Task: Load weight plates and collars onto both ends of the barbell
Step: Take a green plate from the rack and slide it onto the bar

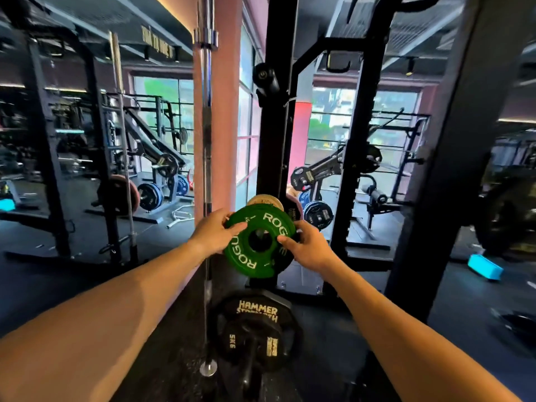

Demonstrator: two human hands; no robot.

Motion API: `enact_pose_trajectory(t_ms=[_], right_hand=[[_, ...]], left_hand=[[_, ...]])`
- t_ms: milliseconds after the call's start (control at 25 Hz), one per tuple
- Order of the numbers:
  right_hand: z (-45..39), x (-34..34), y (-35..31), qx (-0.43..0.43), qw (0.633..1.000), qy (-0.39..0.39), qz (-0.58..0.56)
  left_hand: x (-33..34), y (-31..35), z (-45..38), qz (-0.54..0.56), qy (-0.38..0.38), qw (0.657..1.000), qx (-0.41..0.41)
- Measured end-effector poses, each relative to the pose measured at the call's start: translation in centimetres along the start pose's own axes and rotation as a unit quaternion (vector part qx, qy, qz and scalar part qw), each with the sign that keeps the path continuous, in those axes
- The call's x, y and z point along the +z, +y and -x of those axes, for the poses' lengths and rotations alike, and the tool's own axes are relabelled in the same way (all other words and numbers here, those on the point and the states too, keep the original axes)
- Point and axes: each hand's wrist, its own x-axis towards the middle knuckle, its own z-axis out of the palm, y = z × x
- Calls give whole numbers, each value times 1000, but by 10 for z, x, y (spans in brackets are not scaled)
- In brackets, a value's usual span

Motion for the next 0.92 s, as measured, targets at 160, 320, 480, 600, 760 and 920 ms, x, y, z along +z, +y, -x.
enact_pose_trajectory(t_ms=[160,320,480,600,760,920], right_hand=[[67,-81,-29,21,997,68,27],[152,-180,-35,58,984,151,78],[243,-279,-29,95,963,228,106],[305,-347,-22,111,949,264,131],[369,-434,-1,111,941,281,150],[389,-502,22,98,944,272,160]], left_hand=[[28,80,37,61,-26,995,80],[96,165,76,103,-119,982,105],[178,249,124,139,-182,962,148],[235,306,161,135,-212,951,179],[311,376,205,157,-225,944,185],[367,423,226,167,-201,949,178]])
